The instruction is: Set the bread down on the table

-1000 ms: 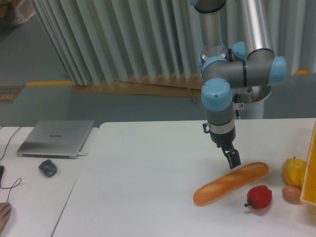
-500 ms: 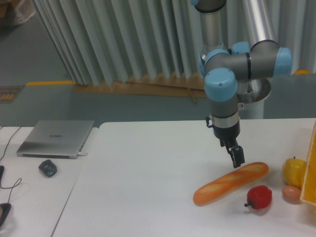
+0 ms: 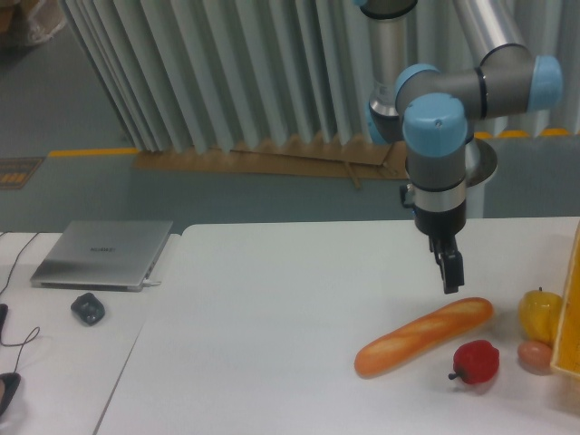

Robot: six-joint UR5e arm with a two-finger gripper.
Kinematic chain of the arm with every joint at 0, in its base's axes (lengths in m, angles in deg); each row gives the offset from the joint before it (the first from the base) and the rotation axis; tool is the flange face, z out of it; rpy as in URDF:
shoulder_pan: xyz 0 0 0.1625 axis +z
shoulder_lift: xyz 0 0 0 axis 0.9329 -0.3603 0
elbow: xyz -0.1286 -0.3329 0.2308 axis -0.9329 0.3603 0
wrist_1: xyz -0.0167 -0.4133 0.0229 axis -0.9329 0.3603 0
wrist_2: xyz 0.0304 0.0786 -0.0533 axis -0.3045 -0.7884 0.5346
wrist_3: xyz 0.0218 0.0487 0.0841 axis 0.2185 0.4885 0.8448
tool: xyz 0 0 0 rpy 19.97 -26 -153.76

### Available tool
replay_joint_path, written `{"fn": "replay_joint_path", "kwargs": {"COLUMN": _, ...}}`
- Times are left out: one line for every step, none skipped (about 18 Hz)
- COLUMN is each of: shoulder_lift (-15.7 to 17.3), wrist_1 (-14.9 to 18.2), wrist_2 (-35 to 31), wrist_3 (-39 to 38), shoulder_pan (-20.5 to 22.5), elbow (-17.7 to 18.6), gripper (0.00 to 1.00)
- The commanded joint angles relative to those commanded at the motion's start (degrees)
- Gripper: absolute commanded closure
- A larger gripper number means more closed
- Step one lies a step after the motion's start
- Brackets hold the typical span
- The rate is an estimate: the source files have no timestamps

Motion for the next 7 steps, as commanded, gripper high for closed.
{"fn": "replay_joint_path", "kwargs": {"shoulder_lift": 0.0, "wrist_1": 0.0, "wrist_2": 0.1, "wrist_3": 0.0, "shoulder_pan": 0.0, "elbow": 0.1, "gripper": 0.00}}
{"fn": "replay_joint_path", "kwargs": {"shoulder_lift": 0.2, "wrist_1": 0.1, "wrist_2": 0.0, "wrist_3": 0.0, "shoulder_pan": 0.0, "elbow": 0.2, "gripper": 0.00}}
{"fn": "replay_joint_path", "kwargs": {"shoulder_lift": 0.8, "wrist_1": 0.1, "wrist_2": 0.1, "wrist_3": 0.0, "shoulder_pan": 0.1, "elbow": 0.3, "gripper": 0.00}}
{"fn": "replay_joint_path", "kwargs": {"shoulder_lift": 1.2, "wrist_1": 0.1, "wrist_2": 0.0, "wrist_3": 0.0, "shoulder_pan": 0.5, "elbow": 0.4, "gripper": 0.00}}
{"fn": "replay_joint_path", "kwargs": {"shoulder_lift": 1.2, "wrist_1": 0.2, "wrist_2": 0.1, "wrist_3": 0.0, "shoulder_pan": 0.7, "elbow": 0.6, "gripper": 0.00}}
{"fn": "replay_joint_path", "kwargs": {"shoulder_lift": 1.2, "wrist_1": 0.1, "wrist_2": 0.0, "wrist_3": 0.0, "shoulder_pan": 0.7, "elbow": 0.7, "gripper": 0.00}}
{"fn": "replay_joint_path", "kwargs": {"shoulder_lift": 1.2, "wrist_1": 0.1, "wrist_2": 0.0, "wrist_3": 0.0, "shoulder_pan": 0.7, "elbow": 0.7, "gripper": 0.00}}
